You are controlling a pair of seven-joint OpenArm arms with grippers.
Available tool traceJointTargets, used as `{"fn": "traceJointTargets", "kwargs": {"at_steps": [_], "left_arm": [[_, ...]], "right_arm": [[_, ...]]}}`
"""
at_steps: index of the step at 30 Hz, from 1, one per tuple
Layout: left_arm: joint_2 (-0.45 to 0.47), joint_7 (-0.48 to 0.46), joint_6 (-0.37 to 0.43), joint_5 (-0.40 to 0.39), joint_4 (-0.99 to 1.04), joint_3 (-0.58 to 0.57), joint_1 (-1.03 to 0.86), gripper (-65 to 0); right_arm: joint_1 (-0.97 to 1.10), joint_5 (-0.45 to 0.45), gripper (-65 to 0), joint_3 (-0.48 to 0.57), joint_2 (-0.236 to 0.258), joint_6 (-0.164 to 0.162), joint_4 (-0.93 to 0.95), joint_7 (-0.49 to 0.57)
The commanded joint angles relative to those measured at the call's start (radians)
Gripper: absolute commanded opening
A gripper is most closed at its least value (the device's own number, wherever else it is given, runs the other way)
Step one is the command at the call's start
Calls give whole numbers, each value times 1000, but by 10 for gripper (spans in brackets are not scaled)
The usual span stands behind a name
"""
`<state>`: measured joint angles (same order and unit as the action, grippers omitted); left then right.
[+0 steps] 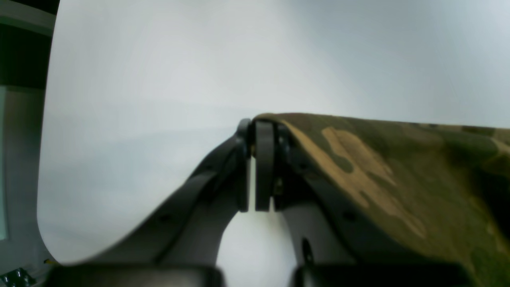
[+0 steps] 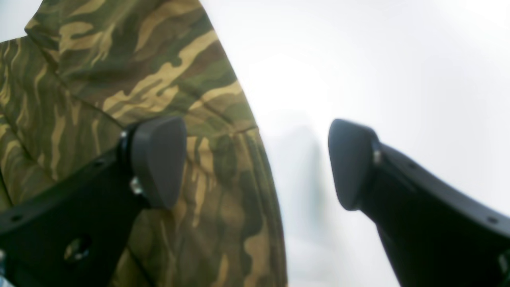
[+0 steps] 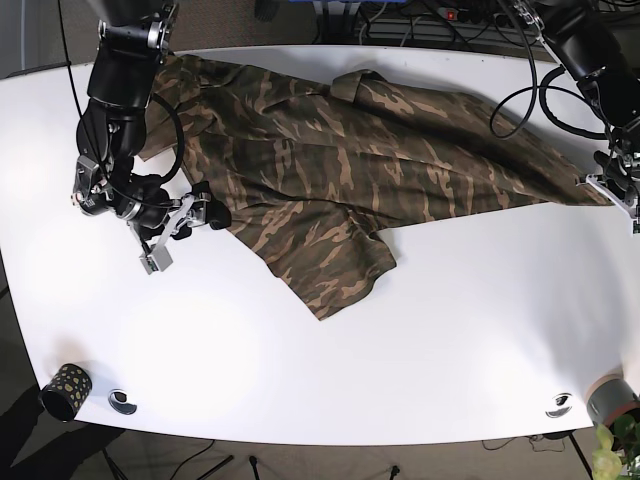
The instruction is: Fold the T-shirt properly
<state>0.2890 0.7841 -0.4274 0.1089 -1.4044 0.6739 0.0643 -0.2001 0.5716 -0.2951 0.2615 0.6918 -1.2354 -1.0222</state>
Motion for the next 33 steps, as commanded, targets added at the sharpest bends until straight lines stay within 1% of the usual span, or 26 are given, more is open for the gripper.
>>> {"fn": "traceJointTargets", "kwargs": {"at_steps": [1,7,9,13,14,17,19,20,22,24,25,27,29,31,33], "left_arm": [[20,-19,6,-1,-19,4,15,-650],[20,-19,6,-1,-19,4,15,-650],[20,-19,6,-1,-19,4,15,-650],[20,-19,6,-1,-19,4,15,-650],[20,-19,6,-1,-19,4,15,-650],[19,-19,6,-1,-19,4,15,-650],[19,-19,6,-1,-19,4,15,-650],[19,-19,6,-1,-19,4,13,-650],[19,-19,6,-1,-19,4,13,-650],[19,-19,6,-1,-19,4,13,-650],[20,-19,6,-1,-19,4,13,-650],[20,-19,6,-1,-19,4,15,-650],[20,-19,6,-1,-20,4,18,-650],[19,-19,6,-2,-31,0,21,-650],[19,-19,6,-4,-48,-19,44,-650]], "right_arm": [[-20,15,-117,-3,-12,6,3,16],[-3,15,-117,1,-58,6,10,13],[3,15,-119,35,-69,6,10,13],[1,15,-124,96,-75,6,10,15],[1,15,-140,106,-77,6,10,15],[1,15,-220,109,-80,6,10,16],[1,15,-322,107,-80,6,10,18],[1,15,-350,107,-80,6,10,23],[1,15,-445,107,-80,6,10,39],[1,15,-523,106,-78,6,10,44],[1,15,-577,104,-74,6,9,44],[0,17,-650,104,-70,6,7,44],[-2,15,-650,104,-63,6,-16,44],[-2,15,-650,109,-44,6,-66,42],[-2,15,-650,109,-38,6,-103,41]]}}
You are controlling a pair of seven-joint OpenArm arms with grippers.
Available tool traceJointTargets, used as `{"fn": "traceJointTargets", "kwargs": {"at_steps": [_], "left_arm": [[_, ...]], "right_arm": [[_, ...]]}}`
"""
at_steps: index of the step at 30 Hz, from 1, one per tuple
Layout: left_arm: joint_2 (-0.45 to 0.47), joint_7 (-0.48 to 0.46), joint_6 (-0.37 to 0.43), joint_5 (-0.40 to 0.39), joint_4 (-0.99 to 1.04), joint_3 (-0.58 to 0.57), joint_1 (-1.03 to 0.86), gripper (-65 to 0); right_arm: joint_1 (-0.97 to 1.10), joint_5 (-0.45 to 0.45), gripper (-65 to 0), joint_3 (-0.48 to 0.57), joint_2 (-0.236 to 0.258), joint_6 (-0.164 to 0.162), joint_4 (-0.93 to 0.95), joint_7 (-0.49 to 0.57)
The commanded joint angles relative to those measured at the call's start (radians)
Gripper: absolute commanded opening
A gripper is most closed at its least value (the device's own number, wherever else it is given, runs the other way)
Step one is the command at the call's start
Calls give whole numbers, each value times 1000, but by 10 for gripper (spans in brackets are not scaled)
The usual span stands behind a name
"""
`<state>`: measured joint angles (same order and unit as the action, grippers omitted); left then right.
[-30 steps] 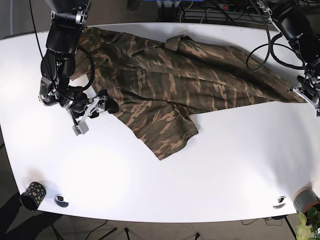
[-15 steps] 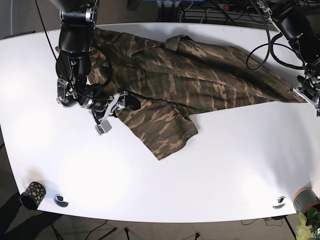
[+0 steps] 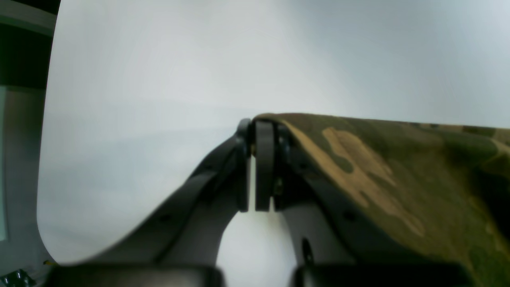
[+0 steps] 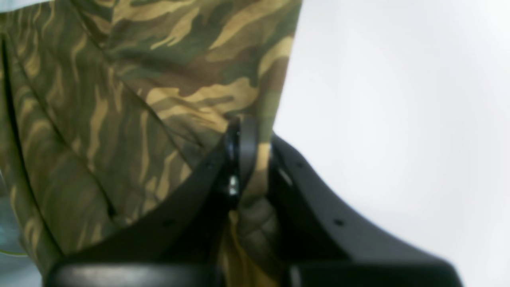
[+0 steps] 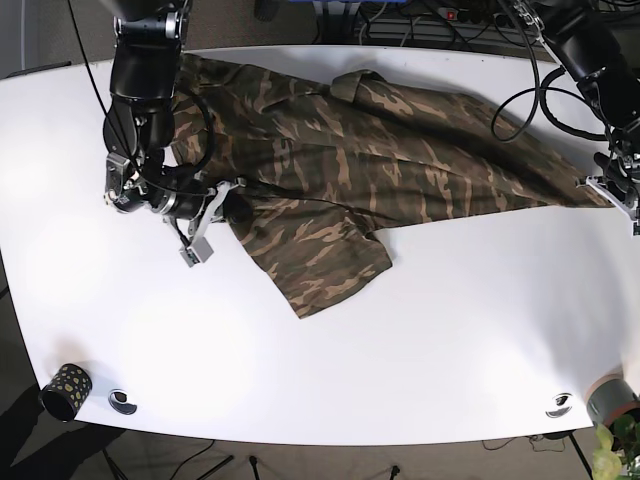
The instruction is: Fold the T-shirt properly
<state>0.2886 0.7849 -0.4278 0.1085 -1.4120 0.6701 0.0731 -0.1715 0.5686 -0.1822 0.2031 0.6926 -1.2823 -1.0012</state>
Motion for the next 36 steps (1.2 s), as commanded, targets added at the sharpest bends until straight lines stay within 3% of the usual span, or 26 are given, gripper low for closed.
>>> {"fn": "traceJointTargets", "kwargs": {"at_steps": [1,11,17,28,32,34,36], "left_arm": [[19,-15,7,0,-57,-42,60,-650],[19,-15,11,1,-83,-207,213,-650],[22,-15,11,1,-83,-301,342,-650],[25,-12,11,3,-36,-410,623,-650],[24,54,8,0,-28,-419,644,-644],[16,80,8,-3,-28,-419,641,-617],[-15,81,8,-5,-26,-415,637,-535]], "right_arm": [[-43,18,-650,-4,25,6,-81,18],[-244,18,-650,3,109,6,-67,-21],[-488,17,-650,106,183,6,105,-21],[-850,18,-650,125,210,6,238,-32],[-880,20,-650,125,213,6,240,-72],[-879,21,-650,123,213,6,237,-81],[-873,24,-650,122,213,6,237,-86]]}}
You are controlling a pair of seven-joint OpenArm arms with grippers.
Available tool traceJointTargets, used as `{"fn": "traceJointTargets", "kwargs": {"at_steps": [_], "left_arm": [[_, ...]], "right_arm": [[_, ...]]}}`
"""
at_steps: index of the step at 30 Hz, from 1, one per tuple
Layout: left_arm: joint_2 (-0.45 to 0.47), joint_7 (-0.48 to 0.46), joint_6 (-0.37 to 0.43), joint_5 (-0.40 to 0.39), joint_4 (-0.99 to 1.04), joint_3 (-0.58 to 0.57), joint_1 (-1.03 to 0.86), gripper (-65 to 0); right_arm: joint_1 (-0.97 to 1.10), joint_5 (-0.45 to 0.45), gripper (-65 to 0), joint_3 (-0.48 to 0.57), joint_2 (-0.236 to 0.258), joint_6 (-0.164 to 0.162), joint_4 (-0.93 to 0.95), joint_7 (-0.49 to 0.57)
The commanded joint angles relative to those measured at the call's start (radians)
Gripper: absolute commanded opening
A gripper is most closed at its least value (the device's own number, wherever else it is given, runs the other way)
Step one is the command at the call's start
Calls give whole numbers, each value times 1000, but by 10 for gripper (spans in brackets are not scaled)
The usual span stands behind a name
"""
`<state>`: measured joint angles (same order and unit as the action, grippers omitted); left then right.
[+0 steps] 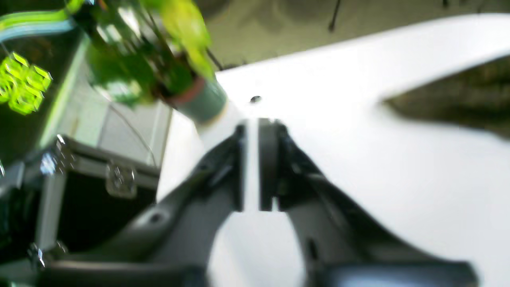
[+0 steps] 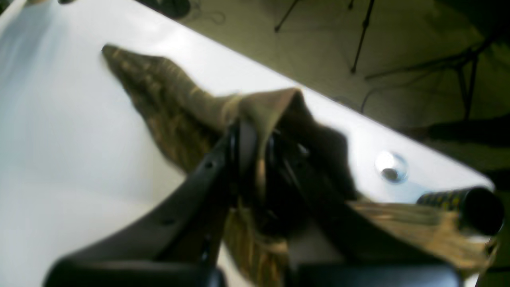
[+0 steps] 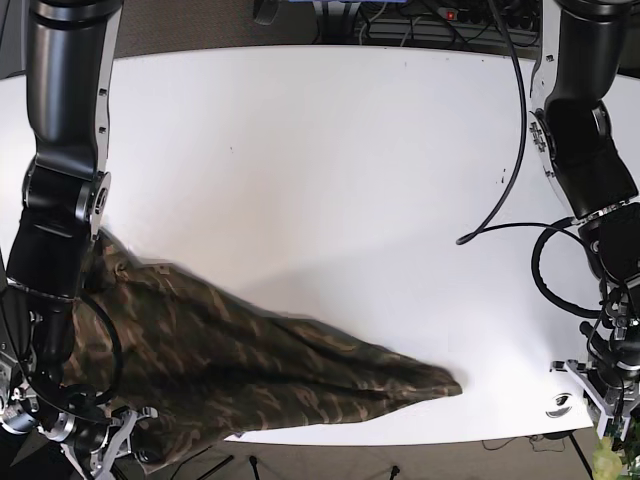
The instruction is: Fold the T-shirt properly
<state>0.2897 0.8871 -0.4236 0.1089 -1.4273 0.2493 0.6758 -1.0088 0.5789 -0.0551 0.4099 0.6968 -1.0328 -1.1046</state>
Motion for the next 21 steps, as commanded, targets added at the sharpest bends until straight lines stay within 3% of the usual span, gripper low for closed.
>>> {"fn": "traceJointTargets", "kwargs": {"at_steps": [1,2,6,12,21], "left_arm": [[-36,-21,4,-5,-11,9,29,-494],[-60,-21,6,-5,-11,17,8,-431],[-137,-44,7,-5,-13,64,-51,-281],[-235,-104,7,-4,18,80,-103,-269],[-352,-110,7,-5,92,80,-106,-268]], "right_arm": [[-25,14,-650,-10,7,1,-13,8],[-12,14,-650,-13,7,1,-14,-4],[-5,82,-650,-12,14,1,-50,-19],[2,129,-650,-5,25,1,-59,-47],[120,137,-650,-12,20,1,-122,-52]]}}
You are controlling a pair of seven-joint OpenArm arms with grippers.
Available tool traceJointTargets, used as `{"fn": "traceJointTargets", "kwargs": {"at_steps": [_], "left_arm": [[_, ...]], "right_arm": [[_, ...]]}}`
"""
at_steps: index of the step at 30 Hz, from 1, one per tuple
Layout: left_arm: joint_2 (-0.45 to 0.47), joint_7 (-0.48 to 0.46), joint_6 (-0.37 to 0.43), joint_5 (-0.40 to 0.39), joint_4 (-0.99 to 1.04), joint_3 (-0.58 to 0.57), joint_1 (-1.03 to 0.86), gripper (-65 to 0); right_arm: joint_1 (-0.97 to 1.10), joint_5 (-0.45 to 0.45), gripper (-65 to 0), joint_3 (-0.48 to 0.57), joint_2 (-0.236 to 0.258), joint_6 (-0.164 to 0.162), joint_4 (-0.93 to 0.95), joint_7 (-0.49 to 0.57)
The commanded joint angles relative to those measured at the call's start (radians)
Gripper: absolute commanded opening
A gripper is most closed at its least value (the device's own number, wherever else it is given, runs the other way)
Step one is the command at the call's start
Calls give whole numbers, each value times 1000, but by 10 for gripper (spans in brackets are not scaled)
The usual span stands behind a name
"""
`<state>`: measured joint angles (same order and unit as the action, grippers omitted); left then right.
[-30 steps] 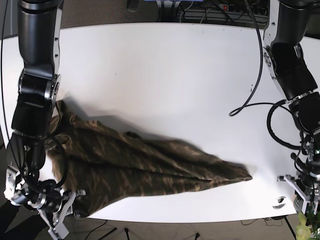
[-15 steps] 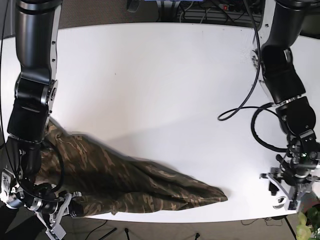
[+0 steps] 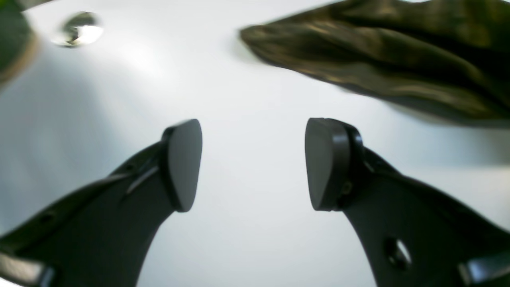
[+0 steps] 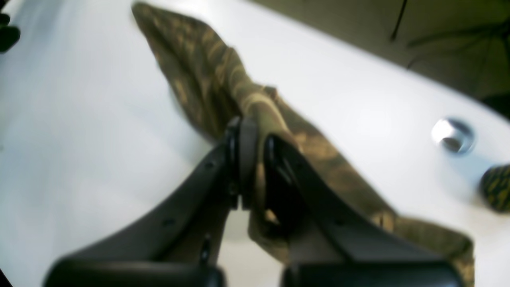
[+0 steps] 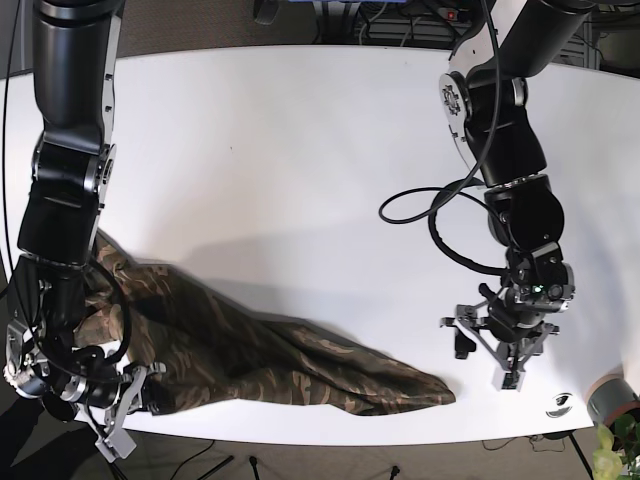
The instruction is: Fold the T-shirt properly
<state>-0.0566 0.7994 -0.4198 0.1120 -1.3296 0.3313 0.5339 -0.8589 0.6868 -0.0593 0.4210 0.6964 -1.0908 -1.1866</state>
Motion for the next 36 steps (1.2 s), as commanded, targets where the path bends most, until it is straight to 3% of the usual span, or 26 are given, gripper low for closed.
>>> {"fn": "traceJointTargets", "kwargs": {"at_steps": [1,9,16,24,30,36], "left_arm": [[-15,-24,3,-8,-3,-2,36,-268],[-33,-38,3,-10,-8,-1,36,-268],[10,-38,3,-10,-60,1,39,-269],[67,-38,3,-10,-69,1,39,-269],[84,-44,3,-10,-70,2,32,-269],[76,-44,3,-10,-64,2,19,-269]], "right_arm": [[-9,30,-650,-7,9,2,-98,23],[171,185,-650,3,12,2,-292,-9],[375,285,-650,48,9,2,-421,-31],[660,304,-650,45,9,2,-658,-45],[950,304,-650,-4,39,2,-859,-52],[1186,305,-650,-52,45,2,-926,-54]]}}
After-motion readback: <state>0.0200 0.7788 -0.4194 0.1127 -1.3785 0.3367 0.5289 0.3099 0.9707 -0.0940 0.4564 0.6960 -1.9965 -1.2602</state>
